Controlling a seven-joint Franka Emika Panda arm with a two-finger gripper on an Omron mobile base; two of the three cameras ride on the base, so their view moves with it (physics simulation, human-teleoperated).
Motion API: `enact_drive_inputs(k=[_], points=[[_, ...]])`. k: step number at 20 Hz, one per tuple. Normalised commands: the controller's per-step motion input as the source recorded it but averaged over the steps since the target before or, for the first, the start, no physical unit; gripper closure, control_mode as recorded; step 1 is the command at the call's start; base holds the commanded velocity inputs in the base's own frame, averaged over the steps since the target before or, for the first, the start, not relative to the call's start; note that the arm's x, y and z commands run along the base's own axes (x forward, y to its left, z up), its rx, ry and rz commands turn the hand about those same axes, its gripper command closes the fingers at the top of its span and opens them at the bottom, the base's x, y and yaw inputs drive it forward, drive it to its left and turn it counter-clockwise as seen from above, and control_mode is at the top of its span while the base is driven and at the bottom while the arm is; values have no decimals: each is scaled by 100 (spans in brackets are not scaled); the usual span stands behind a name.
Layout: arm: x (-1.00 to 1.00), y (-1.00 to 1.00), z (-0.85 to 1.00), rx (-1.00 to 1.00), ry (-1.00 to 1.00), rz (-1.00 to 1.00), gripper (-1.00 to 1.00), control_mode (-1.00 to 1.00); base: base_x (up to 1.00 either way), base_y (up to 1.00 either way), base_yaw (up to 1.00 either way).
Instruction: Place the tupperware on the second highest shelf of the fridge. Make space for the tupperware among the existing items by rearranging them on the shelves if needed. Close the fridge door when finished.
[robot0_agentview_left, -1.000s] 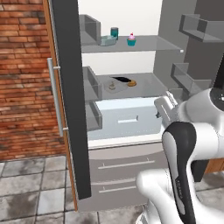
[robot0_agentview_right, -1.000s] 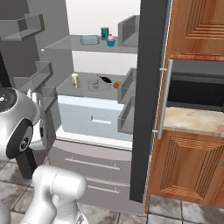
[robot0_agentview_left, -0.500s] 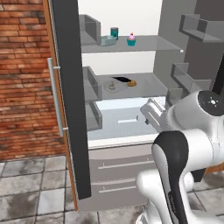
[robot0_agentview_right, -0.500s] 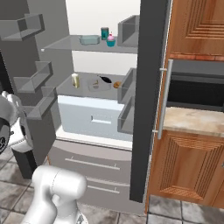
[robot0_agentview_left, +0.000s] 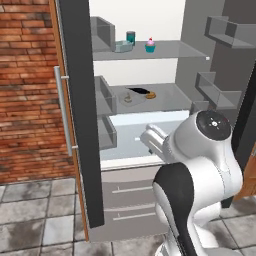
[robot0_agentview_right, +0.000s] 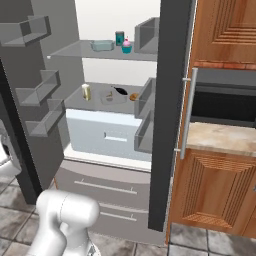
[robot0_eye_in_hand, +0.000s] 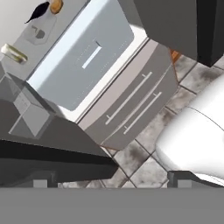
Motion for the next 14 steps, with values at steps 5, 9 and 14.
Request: enact_drive_inputs(k=[5,9,14], points=[[-28,0,-17,-3,0,3,-100,-100,0,0,0],[-4,0,-24,-6,2,15,-100,-100,0,0,0],[0,30,-25,-19,11,12,-100,-100,0,0,0]])
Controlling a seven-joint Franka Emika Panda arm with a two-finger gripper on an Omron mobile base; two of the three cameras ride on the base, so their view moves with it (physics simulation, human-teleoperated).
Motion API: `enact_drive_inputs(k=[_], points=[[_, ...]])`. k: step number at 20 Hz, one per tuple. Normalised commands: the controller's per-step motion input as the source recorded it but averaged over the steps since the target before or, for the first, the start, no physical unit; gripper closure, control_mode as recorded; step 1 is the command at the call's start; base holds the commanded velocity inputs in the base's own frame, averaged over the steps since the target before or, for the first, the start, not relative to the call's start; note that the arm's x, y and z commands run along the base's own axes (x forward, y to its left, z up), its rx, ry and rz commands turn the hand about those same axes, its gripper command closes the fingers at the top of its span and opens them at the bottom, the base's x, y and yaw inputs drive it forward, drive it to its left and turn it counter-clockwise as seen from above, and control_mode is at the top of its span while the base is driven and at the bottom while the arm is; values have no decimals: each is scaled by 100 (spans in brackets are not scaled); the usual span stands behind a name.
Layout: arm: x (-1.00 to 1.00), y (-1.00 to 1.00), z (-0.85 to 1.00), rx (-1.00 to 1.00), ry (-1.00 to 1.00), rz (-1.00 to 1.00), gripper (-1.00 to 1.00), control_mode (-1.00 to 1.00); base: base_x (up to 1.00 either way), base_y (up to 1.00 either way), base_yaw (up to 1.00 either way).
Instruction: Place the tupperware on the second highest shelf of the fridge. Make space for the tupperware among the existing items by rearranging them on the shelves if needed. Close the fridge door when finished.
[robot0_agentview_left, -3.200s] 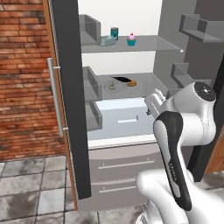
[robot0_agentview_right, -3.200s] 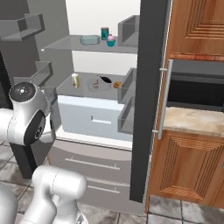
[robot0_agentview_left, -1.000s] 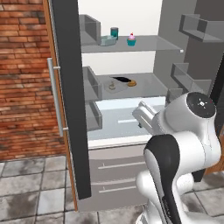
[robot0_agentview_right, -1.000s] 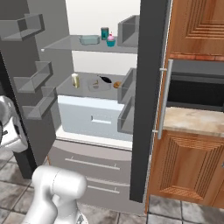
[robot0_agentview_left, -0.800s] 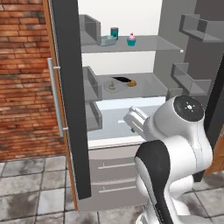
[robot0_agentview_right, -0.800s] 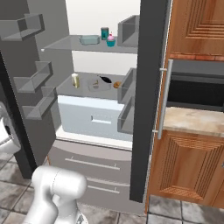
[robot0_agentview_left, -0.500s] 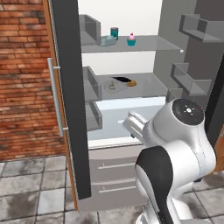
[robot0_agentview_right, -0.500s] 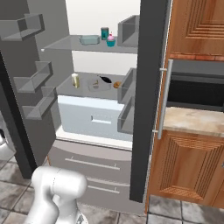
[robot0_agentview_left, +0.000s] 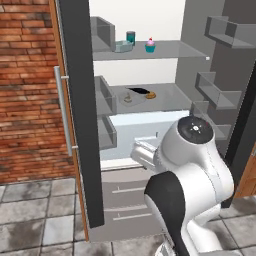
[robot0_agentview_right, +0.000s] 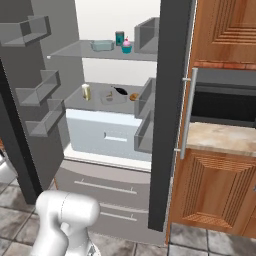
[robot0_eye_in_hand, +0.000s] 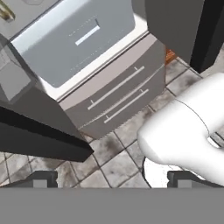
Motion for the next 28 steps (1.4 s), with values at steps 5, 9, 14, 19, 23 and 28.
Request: enact_drive_inputs(k=[5,9,14,19,23,28], points=[[-4,53,-20,-28,8,9,-100,-100,0,0,0],[-23,52,-13,-28,0,8,-100,-100,0,0,0],[-16,51,-7,-28,0,9,-100,-100,0,0,0],[-11,50,-8,-27,0,8,-100,-100,0,0,0],[0,43,-10,-24,0,7,-100,-100,0,0,0],[2,39,-11,-21,4,4,-100,-100,0,0,0]])
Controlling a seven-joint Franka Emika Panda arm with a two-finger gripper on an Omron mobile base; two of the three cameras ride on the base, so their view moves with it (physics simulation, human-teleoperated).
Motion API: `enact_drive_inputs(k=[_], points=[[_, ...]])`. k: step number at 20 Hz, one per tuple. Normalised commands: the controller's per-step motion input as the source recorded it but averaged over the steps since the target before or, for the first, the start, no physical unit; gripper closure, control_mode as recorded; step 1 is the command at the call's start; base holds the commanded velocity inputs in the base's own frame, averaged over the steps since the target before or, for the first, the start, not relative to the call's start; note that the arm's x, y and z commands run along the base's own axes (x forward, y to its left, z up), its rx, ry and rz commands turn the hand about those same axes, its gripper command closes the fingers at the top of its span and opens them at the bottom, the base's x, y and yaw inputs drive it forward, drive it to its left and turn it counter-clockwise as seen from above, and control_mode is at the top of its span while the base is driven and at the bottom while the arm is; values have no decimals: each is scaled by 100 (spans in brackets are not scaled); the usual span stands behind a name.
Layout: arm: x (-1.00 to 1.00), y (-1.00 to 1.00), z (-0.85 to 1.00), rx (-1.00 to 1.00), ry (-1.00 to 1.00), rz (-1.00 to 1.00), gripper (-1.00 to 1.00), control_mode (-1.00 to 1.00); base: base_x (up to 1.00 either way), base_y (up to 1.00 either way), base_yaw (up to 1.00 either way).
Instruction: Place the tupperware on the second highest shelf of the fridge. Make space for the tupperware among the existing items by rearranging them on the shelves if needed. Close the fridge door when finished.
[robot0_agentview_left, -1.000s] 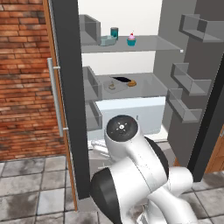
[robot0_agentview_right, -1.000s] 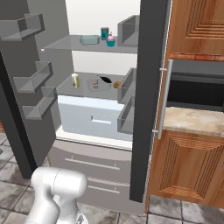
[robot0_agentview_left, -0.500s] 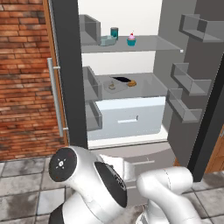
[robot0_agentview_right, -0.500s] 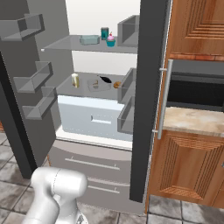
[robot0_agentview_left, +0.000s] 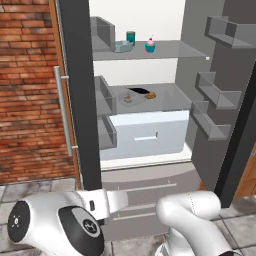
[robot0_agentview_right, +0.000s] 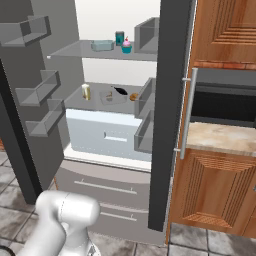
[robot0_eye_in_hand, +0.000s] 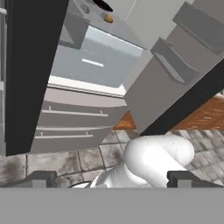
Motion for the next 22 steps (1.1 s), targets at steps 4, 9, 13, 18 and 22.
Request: enact_drive_inputs(k=[4,9,13,18,22], points=[[6,20,-6,-14,7,0,-100,-100,0,0,0],[1,31,-1,-6,1,-10,-100,-100,0,0,0],[56,53,-4,-9,1,-7,-100,-100,0,0,0],[76,30,-7,-10,12,-9,-100,-100,0,0,0],[94,18,-11,-14,23,-10,-100,-100,0,0,0]])
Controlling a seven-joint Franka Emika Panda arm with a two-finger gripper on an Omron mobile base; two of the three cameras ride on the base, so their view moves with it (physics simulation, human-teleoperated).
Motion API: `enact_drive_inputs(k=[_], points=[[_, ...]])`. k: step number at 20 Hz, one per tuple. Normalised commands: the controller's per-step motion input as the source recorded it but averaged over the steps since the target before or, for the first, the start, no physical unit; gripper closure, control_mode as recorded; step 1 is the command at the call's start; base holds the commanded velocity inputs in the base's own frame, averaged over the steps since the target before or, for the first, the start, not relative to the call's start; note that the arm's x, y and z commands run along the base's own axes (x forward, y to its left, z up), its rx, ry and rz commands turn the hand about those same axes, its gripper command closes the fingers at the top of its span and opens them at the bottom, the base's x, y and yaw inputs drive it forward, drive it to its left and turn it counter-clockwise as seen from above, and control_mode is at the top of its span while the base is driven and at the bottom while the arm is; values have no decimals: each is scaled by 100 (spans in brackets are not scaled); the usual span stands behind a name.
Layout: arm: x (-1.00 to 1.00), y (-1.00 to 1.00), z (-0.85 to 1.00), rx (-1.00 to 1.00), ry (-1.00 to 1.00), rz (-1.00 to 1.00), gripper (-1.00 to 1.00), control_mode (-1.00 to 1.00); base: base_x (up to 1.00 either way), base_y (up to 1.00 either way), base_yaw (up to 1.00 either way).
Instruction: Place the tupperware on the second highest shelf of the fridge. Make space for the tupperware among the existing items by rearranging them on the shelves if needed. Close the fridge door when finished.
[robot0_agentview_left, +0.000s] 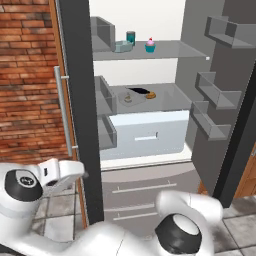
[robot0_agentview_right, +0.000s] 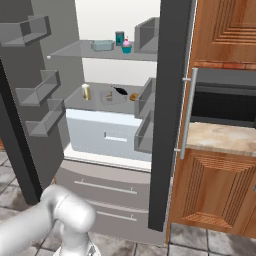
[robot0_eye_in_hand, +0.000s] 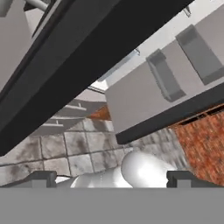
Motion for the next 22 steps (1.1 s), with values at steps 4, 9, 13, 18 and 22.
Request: enact_drive_inputs(k=[4,9,13,18,22], points=[[91,39,-9,-22,23,-9,-100,-100,0,0,0],[62,40,-23,-26,17,-6,-100,-100,0,0,0],[44,27,-41,-28,20,-3,-100,-100,0,0,0],[31,5,-52,-19,23,1,-100,-100,0,0,0],[15,-2,-36,0,22,21,-100,-100,0,0,0]])
